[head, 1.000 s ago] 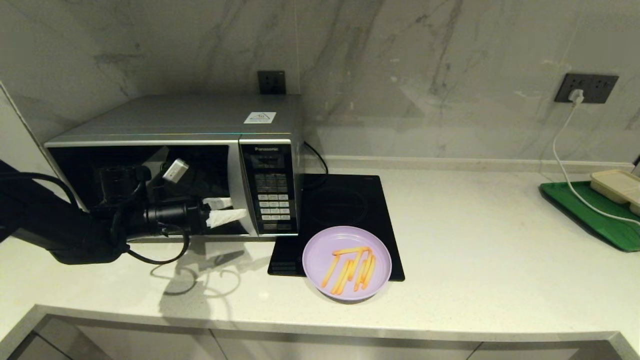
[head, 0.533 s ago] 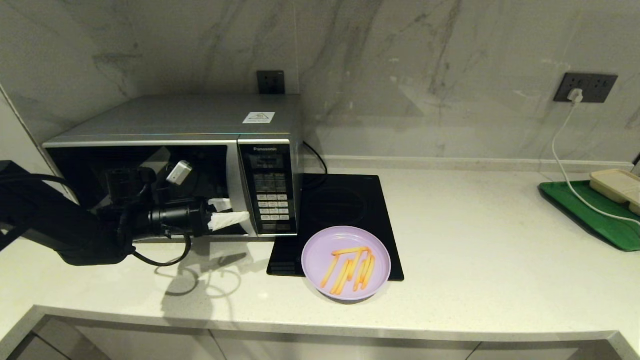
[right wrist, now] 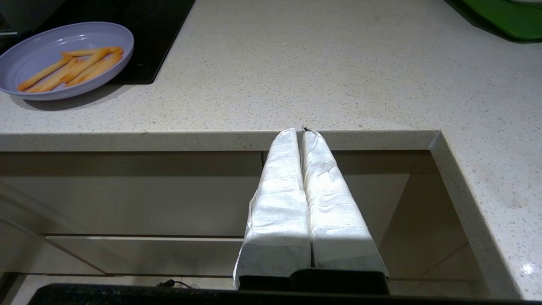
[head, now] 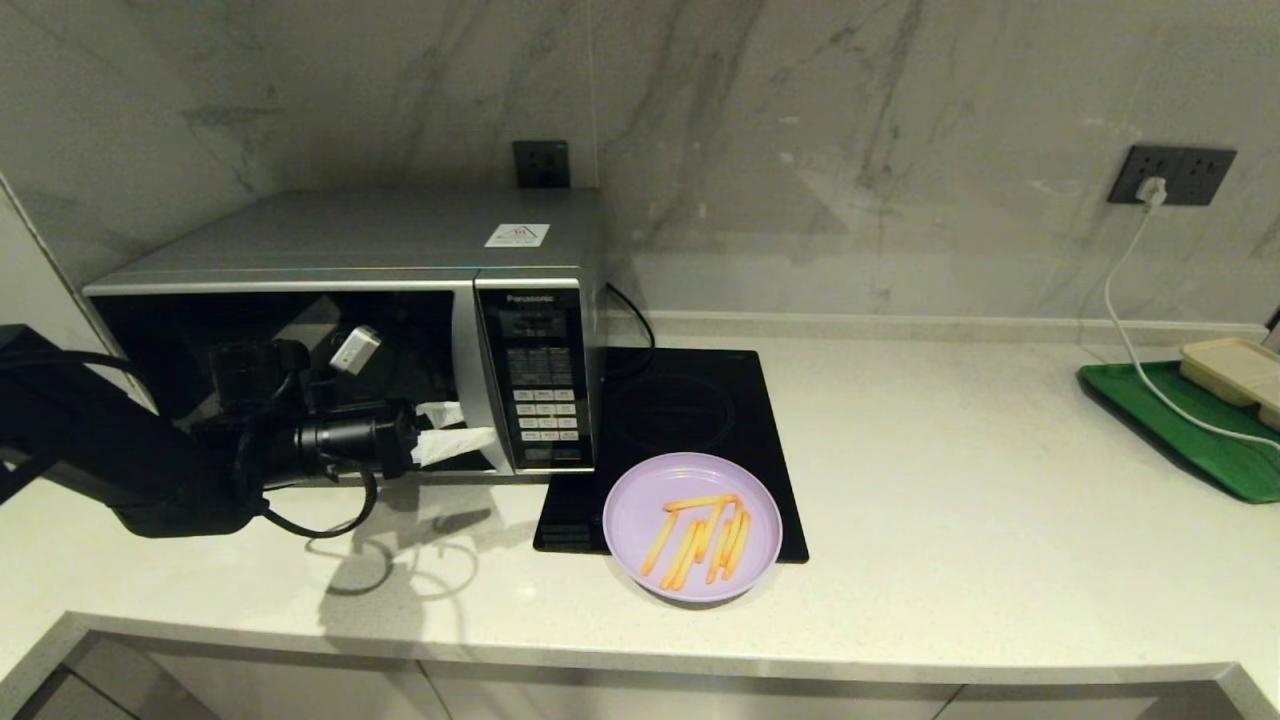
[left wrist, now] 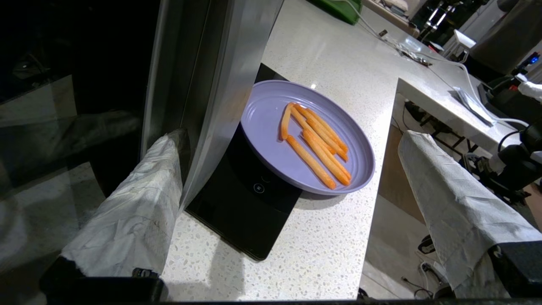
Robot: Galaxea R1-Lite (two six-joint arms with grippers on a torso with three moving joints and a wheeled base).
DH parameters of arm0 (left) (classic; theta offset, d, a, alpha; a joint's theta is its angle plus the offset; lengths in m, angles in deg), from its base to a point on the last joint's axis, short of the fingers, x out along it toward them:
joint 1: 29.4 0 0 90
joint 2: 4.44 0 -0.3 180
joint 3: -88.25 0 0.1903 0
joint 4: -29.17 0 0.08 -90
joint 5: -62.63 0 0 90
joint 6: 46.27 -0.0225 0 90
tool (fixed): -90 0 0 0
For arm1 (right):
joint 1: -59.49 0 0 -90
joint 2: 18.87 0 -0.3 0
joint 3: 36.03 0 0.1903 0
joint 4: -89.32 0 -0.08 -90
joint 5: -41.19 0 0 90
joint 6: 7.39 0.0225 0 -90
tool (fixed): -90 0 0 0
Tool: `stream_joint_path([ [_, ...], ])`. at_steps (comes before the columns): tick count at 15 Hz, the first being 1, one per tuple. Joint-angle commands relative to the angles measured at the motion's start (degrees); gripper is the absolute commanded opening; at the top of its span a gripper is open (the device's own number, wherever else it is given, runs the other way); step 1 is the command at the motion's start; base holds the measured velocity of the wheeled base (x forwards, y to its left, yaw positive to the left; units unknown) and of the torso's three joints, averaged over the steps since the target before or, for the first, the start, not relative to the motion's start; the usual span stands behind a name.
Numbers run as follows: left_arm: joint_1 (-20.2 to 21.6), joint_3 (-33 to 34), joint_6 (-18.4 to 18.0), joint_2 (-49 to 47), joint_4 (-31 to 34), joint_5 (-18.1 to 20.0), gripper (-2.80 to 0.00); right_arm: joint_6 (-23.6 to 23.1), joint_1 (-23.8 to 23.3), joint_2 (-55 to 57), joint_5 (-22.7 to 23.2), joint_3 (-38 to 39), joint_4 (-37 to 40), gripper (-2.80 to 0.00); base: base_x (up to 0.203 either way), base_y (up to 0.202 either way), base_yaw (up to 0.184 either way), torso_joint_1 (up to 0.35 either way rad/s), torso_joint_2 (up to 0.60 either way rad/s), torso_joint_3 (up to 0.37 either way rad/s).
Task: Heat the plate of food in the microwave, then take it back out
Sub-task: Open the microwave oven
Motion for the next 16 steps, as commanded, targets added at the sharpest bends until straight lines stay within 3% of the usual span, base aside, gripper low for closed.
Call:
stream_joint_path([
  [1,0.4,0.4,0.3,0.8,-0.3,0.9,0.00,0.1,0.0,0.0,0.0,0.0,0.0,-2.80,0.000,0.000,0.000,0.000,0.00,0.000],
  [7,4.1,3.8,0.3,2.4,-0.2,4.8,0.00,0.0,0.0,0.0,0.0,0.0,0.0,-2.80,0.000,0.000,0.000,0.000,0.00,0.000],
  [11,5.6,6.1,-0.1,3.1,-0.3,4.8,0.00,0.1,0.0,0.0,0.0,0.0,0.0,-2.80,0.000,0.000,0.000,0.000,0.00,0.000],
  [16,6.2,3.9,-0.2,2.0,-1.4,3.5,0.00,0.0,0.0,0.0,0.0,0.0,0.0,-2.80,0.000,0.000,0.000,0.000,0.00,0.000],
])
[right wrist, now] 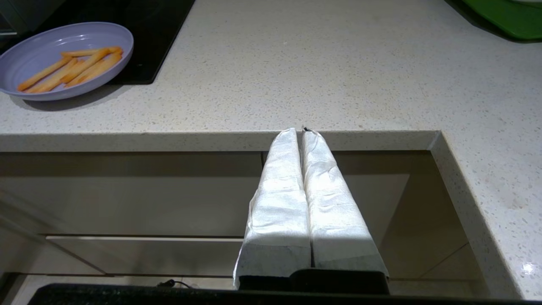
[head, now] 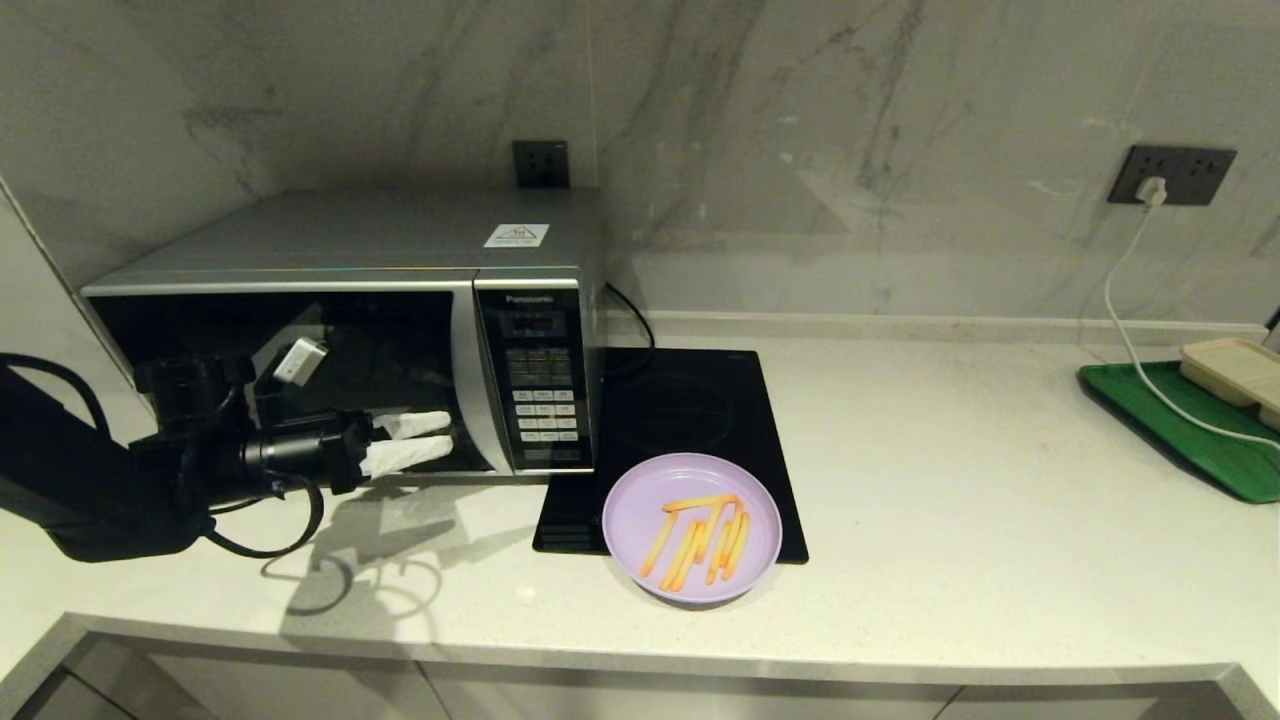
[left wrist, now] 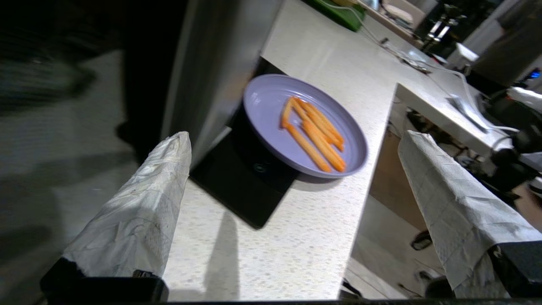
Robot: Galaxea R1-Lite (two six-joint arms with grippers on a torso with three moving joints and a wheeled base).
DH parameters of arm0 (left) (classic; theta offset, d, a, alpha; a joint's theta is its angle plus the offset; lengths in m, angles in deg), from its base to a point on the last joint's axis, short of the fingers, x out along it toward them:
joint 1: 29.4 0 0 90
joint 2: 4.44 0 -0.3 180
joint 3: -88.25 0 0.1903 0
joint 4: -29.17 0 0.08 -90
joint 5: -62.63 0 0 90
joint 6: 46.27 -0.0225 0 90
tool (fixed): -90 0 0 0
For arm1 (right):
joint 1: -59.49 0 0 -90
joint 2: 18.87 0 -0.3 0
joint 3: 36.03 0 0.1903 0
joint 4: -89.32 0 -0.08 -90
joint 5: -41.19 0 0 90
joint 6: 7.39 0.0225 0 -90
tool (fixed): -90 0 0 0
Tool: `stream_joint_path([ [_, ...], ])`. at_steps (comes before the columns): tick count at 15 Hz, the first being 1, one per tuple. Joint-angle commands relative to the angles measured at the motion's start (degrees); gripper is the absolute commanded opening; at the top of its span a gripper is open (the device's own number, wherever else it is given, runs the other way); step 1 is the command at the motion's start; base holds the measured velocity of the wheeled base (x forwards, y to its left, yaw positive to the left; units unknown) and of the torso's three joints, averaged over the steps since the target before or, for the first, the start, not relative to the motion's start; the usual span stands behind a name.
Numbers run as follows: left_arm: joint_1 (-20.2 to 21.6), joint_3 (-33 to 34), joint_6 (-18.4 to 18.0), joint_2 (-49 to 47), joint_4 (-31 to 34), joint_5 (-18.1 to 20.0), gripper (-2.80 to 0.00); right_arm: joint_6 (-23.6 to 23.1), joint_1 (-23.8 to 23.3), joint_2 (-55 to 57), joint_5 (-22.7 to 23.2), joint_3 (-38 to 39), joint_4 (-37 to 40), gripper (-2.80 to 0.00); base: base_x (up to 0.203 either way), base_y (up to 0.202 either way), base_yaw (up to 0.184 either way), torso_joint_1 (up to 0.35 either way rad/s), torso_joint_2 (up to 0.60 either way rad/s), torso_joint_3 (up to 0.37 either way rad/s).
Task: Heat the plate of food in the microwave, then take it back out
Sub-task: Open the microwave oven
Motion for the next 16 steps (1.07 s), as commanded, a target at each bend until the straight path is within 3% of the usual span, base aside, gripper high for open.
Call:
stream_joint_path([
  [1,0.3,-1.4,0.1,-0.8,-0.5,0.2,0.00,0.1,0.0,0.0,0.0,0.0,0.1,-2.80,0.000,0.000,0.000,0.000,0.00,0.000],
  [16,-3.3,-3.9,-0.1,-5.3,-4.5,-0.5,0.00,0.0,0.0,0.0,0.0,0.0,0.1,-2.80,0.000,0.000,0.000,0.000,0.00,0.000],
])
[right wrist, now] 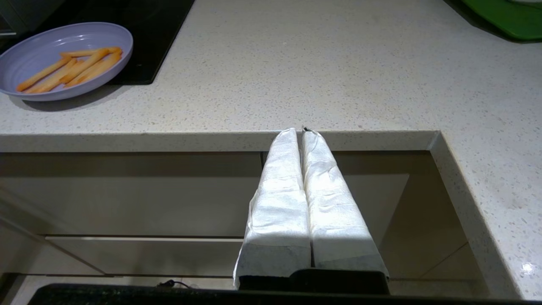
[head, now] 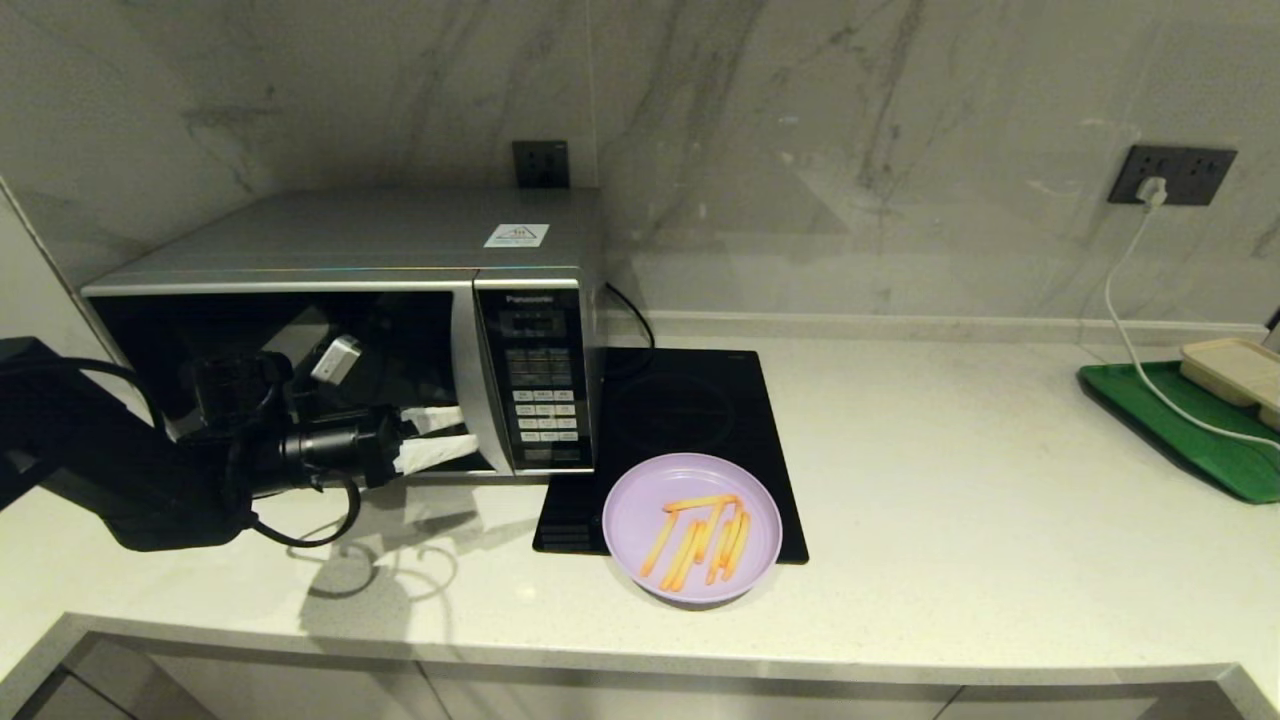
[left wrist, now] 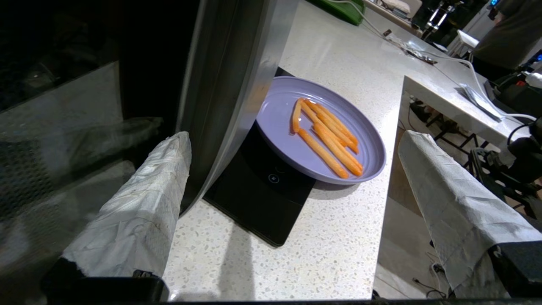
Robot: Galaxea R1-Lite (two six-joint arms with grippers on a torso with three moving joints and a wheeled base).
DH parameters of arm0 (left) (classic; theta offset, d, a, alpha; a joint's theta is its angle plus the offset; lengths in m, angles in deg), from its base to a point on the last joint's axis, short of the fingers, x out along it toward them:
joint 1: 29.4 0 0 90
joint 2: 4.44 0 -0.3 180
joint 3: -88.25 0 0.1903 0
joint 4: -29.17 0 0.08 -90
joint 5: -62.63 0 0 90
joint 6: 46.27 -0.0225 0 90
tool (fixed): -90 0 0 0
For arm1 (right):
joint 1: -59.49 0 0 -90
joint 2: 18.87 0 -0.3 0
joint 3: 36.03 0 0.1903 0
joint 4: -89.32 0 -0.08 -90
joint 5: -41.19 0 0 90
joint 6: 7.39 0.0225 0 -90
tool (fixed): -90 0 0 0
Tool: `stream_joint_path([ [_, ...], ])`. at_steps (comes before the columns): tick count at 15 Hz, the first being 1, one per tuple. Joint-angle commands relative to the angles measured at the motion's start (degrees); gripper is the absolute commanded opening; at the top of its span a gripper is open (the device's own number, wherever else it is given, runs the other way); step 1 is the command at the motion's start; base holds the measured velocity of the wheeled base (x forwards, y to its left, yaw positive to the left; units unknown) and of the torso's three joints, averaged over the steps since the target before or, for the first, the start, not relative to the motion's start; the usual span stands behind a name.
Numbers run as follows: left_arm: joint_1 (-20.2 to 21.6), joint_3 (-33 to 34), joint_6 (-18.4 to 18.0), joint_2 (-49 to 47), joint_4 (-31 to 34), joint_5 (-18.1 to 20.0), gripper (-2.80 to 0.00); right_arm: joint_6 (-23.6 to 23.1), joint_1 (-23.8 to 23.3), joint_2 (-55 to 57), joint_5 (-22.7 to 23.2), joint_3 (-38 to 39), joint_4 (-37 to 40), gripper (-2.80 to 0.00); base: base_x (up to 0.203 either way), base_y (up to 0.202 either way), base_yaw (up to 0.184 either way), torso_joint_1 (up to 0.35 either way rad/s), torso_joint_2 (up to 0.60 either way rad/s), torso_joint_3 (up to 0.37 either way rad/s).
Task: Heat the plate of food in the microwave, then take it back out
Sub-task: Open the microwave oven
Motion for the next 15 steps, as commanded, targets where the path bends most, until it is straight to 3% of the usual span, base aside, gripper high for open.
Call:
stream_joint_path([
  [1,-0.6,0.1,0.1,-0.8,-1.4,0.4,0.00,0.1,0.0,0.0,0.0,0.0,0.1,-2.80,0.000,0.000,0.000,0.000,0.00,0.000],
  [9,-3.3,0.6,0.1,0.4,-2.3,0.9,0.00,0.1,0.0,0.0,0.0,0.0,0.1,-2.80,0.000,0.000,0.000,0.000,0.00,0.000],
  [15,-3.9,7.5,0.4,5.7,-2.2,1.6,0.00,0.1,0.0,0.0,0.0,0.0,0.1,-2.80,0.000,0.000,0.000,0.000,0.00,0.000],
])
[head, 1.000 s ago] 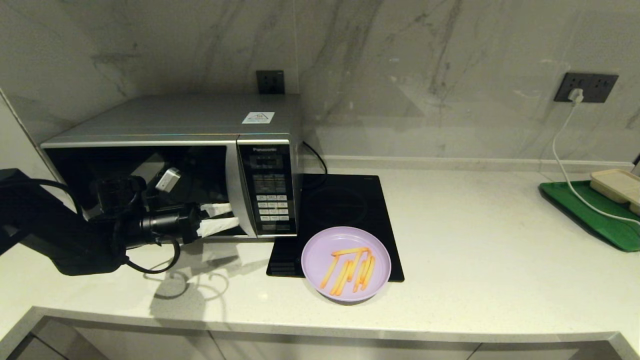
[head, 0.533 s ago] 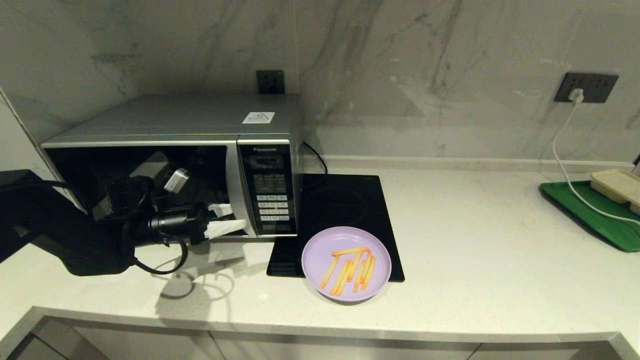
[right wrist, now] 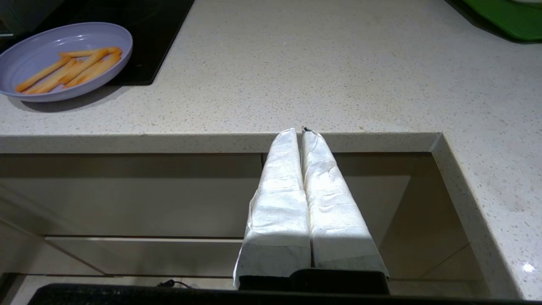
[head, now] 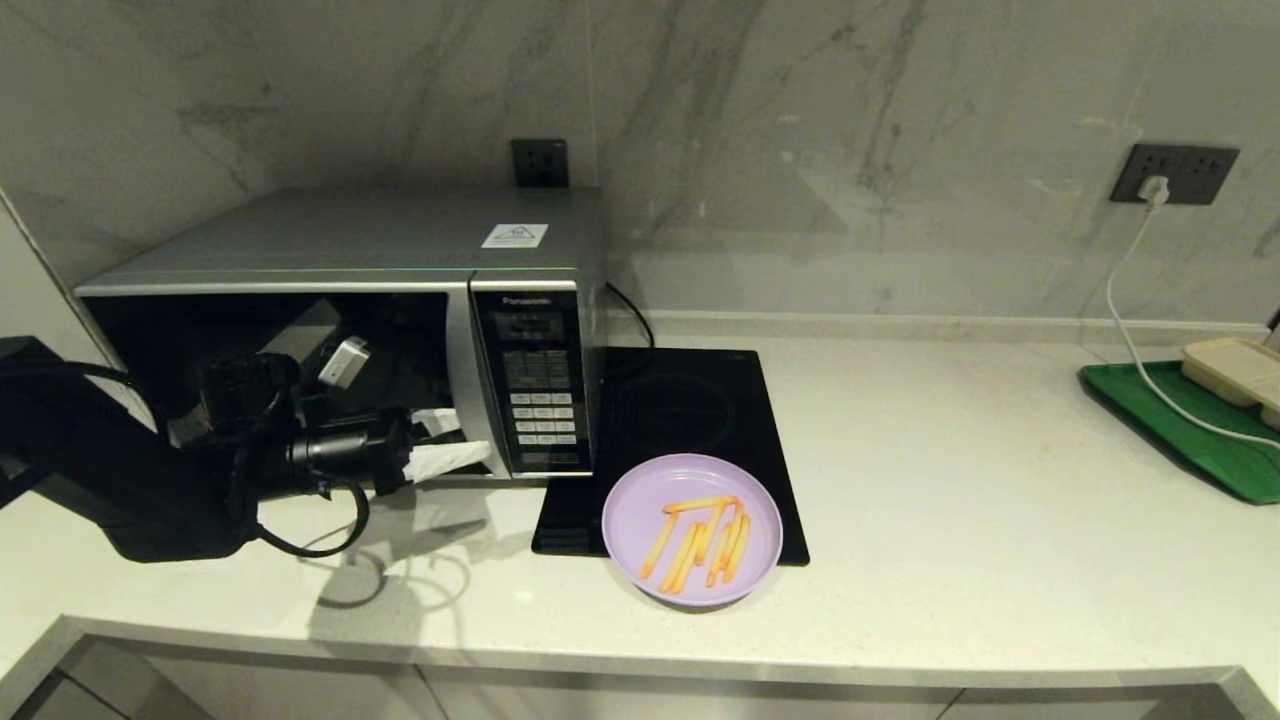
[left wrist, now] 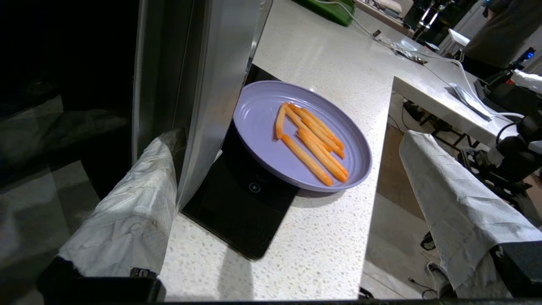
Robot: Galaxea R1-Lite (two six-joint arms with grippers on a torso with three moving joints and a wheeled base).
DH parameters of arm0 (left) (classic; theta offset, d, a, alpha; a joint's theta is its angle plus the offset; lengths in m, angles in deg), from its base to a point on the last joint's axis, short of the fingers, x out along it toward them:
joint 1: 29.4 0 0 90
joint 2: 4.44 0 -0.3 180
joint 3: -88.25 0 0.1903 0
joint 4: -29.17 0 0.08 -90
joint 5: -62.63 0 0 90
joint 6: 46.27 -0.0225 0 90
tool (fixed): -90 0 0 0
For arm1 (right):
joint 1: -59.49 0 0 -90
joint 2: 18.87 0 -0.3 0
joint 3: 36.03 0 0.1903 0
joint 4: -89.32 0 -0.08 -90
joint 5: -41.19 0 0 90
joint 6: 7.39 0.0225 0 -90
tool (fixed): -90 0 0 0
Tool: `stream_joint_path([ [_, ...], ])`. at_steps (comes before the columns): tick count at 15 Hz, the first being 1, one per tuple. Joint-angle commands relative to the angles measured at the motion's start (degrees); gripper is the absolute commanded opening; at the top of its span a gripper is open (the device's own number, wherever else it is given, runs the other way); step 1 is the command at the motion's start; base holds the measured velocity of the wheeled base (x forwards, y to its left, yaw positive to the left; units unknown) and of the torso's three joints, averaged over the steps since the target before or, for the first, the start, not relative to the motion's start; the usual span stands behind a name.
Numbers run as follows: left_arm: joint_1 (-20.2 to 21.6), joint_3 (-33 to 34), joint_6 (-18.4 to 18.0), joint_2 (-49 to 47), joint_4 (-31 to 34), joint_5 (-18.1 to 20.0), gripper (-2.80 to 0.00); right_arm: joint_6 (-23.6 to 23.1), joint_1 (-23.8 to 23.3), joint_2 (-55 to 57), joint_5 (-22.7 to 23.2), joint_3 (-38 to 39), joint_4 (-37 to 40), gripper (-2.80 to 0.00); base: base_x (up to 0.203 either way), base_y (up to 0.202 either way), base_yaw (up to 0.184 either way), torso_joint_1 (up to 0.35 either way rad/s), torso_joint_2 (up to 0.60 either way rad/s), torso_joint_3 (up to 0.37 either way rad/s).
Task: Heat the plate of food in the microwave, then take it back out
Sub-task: Open the microwave oven
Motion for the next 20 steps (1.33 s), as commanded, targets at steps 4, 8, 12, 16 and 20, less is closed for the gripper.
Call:
stream_joint_path([
  [4,-0.6,8.8,-0.9,5.5,-0.2,1.0,0.00,0.0,0.0,0.0,0.0,0.0,0.0,-2.80,0.000,0.000,0.000,0.000,0.00,0.000],
  [8,-0.5,9.0,-2.1,5.2,-0.2,0.9,0.00,0.1,0.0,0.0,0.0,0.0,0.1,-2.80,0.000,0.000,0.000,0.000,0.00,0.000],
  [12,1.0,9.5,-2.3,5.4,-0.2,0.9,0.00,0.1,0.0,0.0,0.0,0.0,0.0,-2.80,0.000,0.000,0.000,0.000,0.00,0.000],
  [16,8.4,14.0,-4.2,10.6,-0.5,0.6,0.00,0.1,0.0,0.0,0.0,0.0,0.0,-2.80,0.000,0.000,0.000,0.000,0.00,0.000],
  [20,16.2,23.7,-7.4,20.7,-0.7,0.5,0.00,0.0,0.0,0.0,0.0,0.0,0.0,-2.80,0.000,0.000,0.000,0.000,0.00,0.000],
])
